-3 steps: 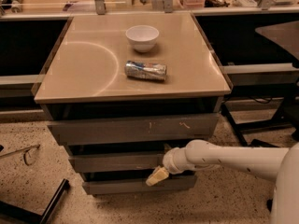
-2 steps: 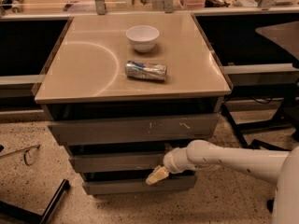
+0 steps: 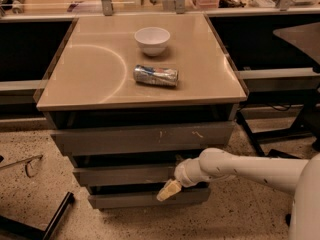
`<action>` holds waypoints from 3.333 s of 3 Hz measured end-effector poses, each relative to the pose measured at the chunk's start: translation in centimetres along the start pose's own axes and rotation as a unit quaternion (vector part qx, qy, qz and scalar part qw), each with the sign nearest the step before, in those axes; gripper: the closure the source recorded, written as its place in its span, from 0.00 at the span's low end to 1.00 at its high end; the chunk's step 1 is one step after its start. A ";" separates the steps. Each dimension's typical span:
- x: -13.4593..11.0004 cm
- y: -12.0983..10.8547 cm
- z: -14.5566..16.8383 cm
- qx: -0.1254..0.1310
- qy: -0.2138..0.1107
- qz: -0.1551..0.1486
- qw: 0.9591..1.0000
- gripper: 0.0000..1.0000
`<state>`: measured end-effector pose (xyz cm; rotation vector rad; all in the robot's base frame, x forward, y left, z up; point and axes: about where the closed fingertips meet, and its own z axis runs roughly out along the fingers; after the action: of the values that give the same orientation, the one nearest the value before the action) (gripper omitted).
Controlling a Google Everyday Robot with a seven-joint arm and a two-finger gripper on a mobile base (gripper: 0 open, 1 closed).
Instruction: Open middle drawer
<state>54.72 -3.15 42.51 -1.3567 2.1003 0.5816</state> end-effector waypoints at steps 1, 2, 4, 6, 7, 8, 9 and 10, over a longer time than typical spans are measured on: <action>0.4 3.0 -0.5 -0.059 0.026 -0.009 0.998 0.00; 1.1 7.0 -2.0 -0.116 0.043 -0.004 0.992 0.00; 1.2 7.0 -1.6 -0.124 0.044 -0.001 0.991 0.00; 2.6 11.1 -3.2 -0.134 0.061 0.021 0.989 0.00; 4.1 15.7 -5.9 -0.132 0.077 0.039 0.988 0.00; 4.1 15.7 -5.9 -0.132 0.077 0.039 0.988 0.00; 4.2 16.5 -5.4 -0.144 0.083 0.038 0.985 0.00; 4.7 18.4 -6.1 -0.147 0.086 0.049 0.984 0.00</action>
Offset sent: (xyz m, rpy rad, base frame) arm -0.1290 0.0020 0.0210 0.0037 0.3108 0.2512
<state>34.90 -2.92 44.88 -1.5175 2.2987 0.8711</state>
